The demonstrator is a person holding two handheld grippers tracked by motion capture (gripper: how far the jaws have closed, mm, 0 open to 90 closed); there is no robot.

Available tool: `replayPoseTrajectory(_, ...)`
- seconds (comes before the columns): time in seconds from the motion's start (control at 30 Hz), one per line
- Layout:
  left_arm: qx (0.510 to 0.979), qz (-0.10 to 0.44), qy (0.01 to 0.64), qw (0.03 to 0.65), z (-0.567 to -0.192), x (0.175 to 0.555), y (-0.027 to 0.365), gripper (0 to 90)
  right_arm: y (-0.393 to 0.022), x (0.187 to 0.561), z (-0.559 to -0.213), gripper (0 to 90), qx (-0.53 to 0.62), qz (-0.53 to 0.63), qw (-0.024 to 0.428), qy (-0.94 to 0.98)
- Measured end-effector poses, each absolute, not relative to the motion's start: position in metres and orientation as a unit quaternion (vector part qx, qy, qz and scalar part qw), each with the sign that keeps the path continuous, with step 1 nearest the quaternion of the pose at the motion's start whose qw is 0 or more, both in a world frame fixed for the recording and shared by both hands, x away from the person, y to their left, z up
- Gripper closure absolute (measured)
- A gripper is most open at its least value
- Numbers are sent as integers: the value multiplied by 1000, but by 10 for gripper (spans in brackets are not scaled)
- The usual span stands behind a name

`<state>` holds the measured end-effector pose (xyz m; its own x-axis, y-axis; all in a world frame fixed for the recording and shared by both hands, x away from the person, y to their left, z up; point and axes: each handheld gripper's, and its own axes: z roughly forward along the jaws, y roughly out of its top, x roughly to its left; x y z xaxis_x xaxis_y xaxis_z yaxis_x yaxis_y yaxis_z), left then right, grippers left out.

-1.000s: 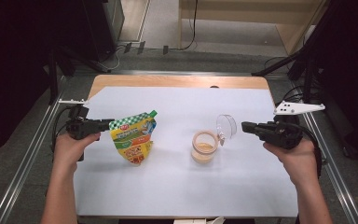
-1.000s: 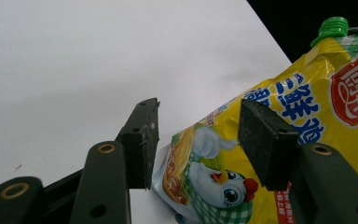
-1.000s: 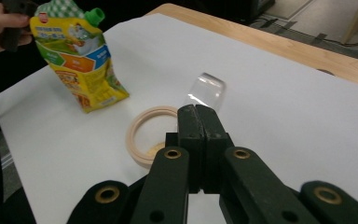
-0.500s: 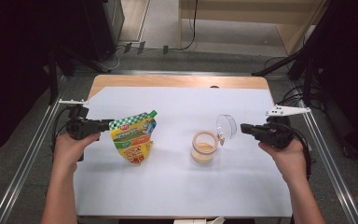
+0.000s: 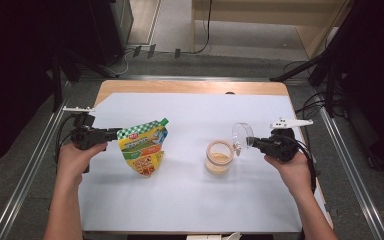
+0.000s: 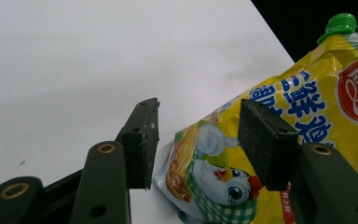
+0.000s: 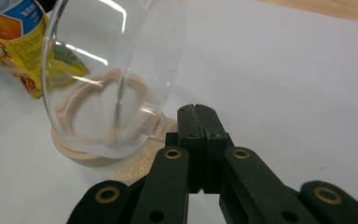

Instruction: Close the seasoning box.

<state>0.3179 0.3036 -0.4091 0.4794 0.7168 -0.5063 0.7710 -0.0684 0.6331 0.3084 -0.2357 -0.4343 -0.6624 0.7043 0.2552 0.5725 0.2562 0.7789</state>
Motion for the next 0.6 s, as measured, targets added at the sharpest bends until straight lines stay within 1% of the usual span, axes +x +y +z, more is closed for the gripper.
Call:
replayPoseTrajectory(0.27,732,-31,508,452,-410,319,303,488,-225,307,-436,900,396,455,69,795)
replayPoseTrajectory(0.6,732,-32,510,452,-411,319,303,489,-216,301,-429,900,382,464,68,796)
